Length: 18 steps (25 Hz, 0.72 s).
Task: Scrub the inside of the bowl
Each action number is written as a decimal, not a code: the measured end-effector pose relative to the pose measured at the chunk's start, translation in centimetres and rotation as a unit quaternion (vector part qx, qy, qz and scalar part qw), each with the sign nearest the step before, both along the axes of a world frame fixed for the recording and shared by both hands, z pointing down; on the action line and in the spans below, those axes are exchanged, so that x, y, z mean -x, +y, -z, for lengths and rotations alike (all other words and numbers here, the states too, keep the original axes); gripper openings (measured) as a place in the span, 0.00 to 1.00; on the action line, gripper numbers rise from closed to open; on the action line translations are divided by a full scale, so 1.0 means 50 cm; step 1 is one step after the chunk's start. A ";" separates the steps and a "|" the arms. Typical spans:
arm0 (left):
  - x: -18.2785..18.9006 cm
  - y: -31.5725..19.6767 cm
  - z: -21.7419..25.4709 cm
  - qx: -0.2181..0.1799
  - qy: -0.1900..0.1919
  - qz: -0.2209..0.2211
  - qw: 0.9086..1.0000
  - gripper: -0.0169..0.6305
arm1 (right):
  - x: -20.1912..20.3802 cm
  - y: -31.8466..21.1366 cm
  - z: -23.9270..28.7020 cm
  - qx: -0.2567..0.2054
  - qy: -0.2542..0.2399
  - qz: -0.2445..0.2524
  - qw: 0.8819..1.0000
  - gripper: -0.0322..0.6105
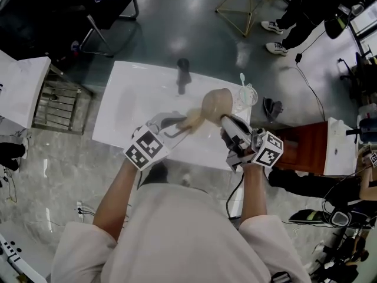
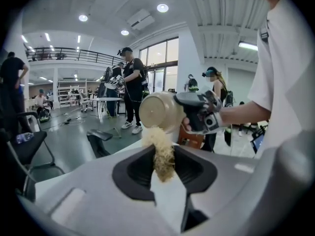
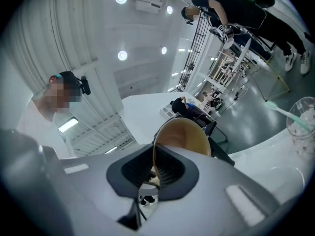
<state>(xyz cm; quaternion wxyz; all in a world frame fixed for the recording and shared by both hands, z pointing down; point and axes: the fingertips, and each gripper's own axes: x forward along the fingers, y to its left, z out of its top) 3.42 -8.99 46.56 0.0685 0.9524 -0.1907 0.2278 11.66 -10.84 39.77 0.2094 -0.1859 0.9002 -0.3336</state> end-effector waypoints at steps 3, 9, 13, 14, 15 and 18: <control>-0.005 0.017 -0.001 0.005 0.006 -0.003 1.000 0.19 | 0.011 -0.022 -0.022 0.005 0.047 -0.019 0.999 0.08; -0.005 0.035 0.028 0.001 0.035 0.000 0.999 0.19 | 0.052 -0.030 -0.076 0.005 0.133 -0.002 0.991 0.08; 0.011 0.029 0.052 -0.017 0.036 0.008 0.999 0.19 | 0.074 -0.024 -0.099 0.009 0.149 0.012 0.989 0.08; 0.017 0.027 0.056 -0.019 0.037 0.012 0.999 0.19 | 0.078 -0.025 -0.101 0.009 0.149 0.014 0.989 0.08; 0.026 0.025 0.061 -0.020 0.041 0.017 0.999 0.19 | 0.082 -0.025 -0.102 0.008 0.151 0.015 0.988 0.08; 0.051 0.015 0.085 -0.030 0.055 0.040 0.997 0.19 | 0.091 -0.030 -0.098 0.004 0.161 0.015 0.987 0.08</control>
